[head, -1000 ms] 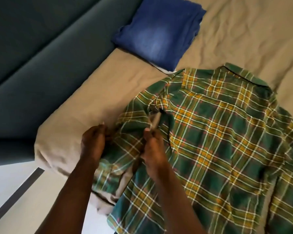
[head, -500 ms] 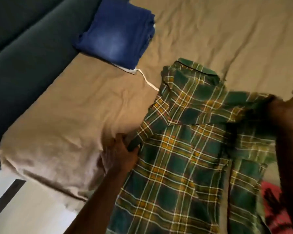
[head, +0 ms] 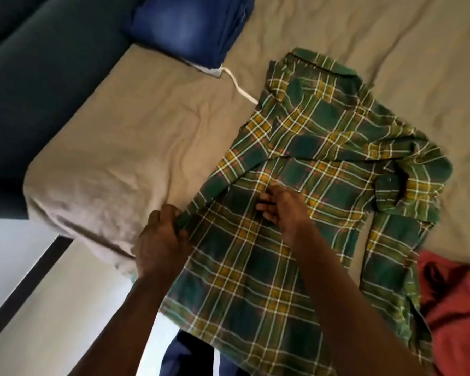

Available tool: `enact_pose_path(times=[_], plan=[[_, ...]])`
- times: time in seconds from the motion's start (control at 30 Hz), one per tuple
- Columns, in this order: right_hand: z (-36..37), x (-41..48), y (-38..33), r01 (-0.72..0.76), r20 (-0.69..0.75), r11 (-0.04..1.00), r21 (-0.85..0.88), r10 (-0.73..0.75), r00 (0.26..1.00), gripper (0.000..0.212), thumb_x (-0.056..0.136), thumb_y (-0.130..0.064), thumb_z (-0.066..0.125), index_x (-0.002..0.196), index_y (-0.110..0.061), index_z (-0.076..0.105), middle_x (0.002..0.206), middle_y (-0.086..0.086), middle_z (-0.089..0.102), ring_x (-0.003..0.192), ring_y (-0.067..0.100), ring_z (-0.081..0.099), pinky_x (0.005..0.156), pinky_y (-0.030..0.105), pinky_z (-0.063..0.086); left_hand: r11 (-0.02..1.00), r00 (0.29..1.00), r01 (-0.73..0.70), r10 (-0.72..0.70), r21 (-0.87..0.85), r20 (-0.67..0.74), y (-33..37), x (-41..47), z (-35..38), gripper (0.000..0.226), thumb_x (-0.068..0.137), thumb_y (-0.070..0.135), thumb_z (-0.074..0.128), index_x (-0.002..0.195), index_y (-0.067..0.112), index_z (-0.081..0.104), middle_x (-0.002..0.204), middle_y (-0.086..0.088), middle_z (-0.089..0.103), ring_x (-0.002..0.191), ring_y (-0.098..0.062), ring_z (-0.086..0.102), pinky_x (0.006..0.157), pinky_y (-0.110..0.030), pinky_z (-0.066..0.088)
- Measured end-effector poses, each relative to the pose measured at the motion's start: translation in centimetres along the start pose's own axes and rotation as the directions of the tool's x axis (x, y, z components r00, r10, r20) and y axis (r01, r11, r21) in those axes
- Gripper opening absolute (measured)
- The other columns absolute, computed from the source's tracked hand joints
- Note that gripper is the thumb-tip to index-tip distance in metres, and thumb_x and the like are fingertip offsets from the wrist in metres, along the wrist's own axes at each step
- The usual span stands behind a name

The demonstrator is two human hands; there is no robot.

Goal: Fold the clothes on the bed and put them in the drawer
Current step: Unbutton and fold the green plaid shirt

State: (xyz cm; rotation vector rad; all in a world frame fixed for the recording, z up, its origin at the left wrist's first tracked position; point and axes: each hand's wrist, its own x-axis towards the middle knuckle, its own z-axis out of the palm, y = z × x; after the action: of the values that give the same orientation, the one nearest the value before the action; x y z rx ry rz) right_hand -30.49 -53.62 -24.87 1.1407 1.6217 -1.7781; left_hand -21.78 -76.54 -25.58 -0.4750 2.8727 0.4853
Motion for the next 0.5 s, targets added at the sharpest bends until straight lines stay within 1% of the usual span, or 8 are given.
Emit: enact_pose_path(times=[0.07, 0.13, 0.2, 0.23, 0.3, 0.4, 0.47, 0.5], plan=[[0.4, -2.1, 1.5, -0.087, 0.152, 0.994, -0.067, 0.096, 0.984, 0.023, 0.107, -0.031, 0.047, 0.106, -0.015, 0.063, 0.095, 0.007, 0.072, 0.076, 0.022, 0.069, 0.072, 0.031, 0.052, 0.999, 0.999, -0.038, 0.037, -0.005, -0.038, 0.5, -1.9, -1.2, 0.033, 0.089, 0.016, 0.066, 0.121, 0.021, 0.06, 0.111, -0.012, 0.058, 0.084, -0.042, 0.066, 0.071, -0.051, 0.055], [0.8, -4.1, 3.2, -0.15, 0.305, 0.985, -0.084, 0.169, 0.937, 0.034, 0.104, -0.045, 0.049, 0.116, -0.016, 0.064, 0.108, 0.008, 0.074, 0.088, 0.025, 0.072, 0.084, 0.038, 0.055, 0.994, 0.994, -0.103, 0.102, -0.032, -0.048, 1.8, -4.1, -1.6, 0.03, 0.096, 0.024, 0.057, 0.126, 0.023, 0.062, 0.114, -0.011, 0.057, 0.084, -0.041, 0.066, 0.069, -0.049, 0.056], [0.9, -5.7, 5.3, -0.195, 0.414, 0.98, -0.035, 0.192, 0.89, 0.043, 0.098, -0.054, 0.054, 0.115, -0.017, 0.068, 0.107, 0.007, 0.074, 0.092, 0.024, 0.072, 0.088, 0.041, 0.055, 0.984, 0.985, -0.175, 0.174, -0.045, -0.005, 3.3, -6.8, -1.4, 0.037, 0.094, 0.031, 0.053, 0.129, 0.026, 0.061, 0.114, -0.008, 0.058, 0.081, -0.039, 0.067, 0.062, -0.048, 0.058], [1.1, -6.4, 6.6, -0.201, 0.446, 0.98, -0.009, 0.184, 0.876, 0.043, 0.094, -0.054, 0.059, 0.113, -0.017, 0.07, 0.102, 0.006, 0.074, 0.091, 0.023, 0.071, 0.087, 0.041, 0.056, 0.98, 0.979, -0.199, 0.2, -0.024, 0.035, 3.7, -8.2, -1.0, 0.04, 0.09, 0.033, 0.057, 0.13, 0.026, 0.061, 0.112, -0.007, 0.06, 0.079, -0.037, 0.067, 0.059, -0.046, 0.057], [1.4, -6.6, 8.7, -0.169, 0.407, 0.986, 0.004, 0.153, 0.901, 0.038, 0.084, -0.048, 0.074, 0.107, -0.017, 0.073, 0.097, 0.006, 0.074, 0.091, 0.026, 0.071, 0.083, 0.039, 0.057, 0.968, 0.965, -0.244, 0.237, 0.058, 0.111, 4.3, -10.4, 0.1, 0.043, 0.082, 0.029, 0.065, 0.124, 0.023, 0.061, 0.106, -0.004, 0.061, 0.081, -0.033, 0.068, 0.057, -0.042, 0.054], [1.5, -6.1, 11.3, -0.149, 0.248, 0.988, 0.027, 0.138, 0.959, 0.037, 0.086, -0.028, 0.079, 0.118, -0.012, 0.071, 0.109, 0.01, 0.076, 0.102, 0.034, 0.072, 0.077, 0.039, 0.06, 0.921, 0.937, -0.319, 0.271, 0.225, 0.219, 2.8, -12.9, 1.8, 0.039, 0.072, 0.024, 0.054, 0.11, 0.017, 0.062, 0.104, -0.007, 0.06, 0.091, -0.035, 0.062, 0.069, -0.044, 0.05], [1.4, -5.9, 11.7, -0.179, 0.183, 0.979, 0.095, 0.16, 0.97, 0.036, 0.089, -0.026, 0.077, 0.121, -0.015, 0.065, 0.112, 0.008, 0.075, 0.095, 0.025, 0.073, 0.066, 0.034, 0.059, 0.927, 0.94, -0.281, 0.213, 0.25, 0.266, 1.4, -13.2, 2.4, 0.041, 0.072, 0.019, 0.061, 0.113, 0.017, 0.062, 0.107, -0.008, 0.062, 0.091, -0.036, 0.065, 0.067, -0.045, 0.054], [1.2, -5.9, 12.0, -0.18, 0.181, 0.976, 0.124, 0.156, 0.971, 0.023, 0.091, -0.024, 0.075, 0.112, -0.019, 0.066, 0.105, 0.004, 0.076, 0.087, 0.02, 0.072, 0.061, 0.03, 0.057, 0.935, 0.939, -0.253, 0.176, 0.248, 0.296, 0.8, -13.4, 2.6, 0.046, 0.072, 0.017, 0.068, 0.118, 0.017, 0.061, 0.109, -0.007, 0.064, 0.089, -0.035, 0.068, 0.062, -0.044, 0.056]])
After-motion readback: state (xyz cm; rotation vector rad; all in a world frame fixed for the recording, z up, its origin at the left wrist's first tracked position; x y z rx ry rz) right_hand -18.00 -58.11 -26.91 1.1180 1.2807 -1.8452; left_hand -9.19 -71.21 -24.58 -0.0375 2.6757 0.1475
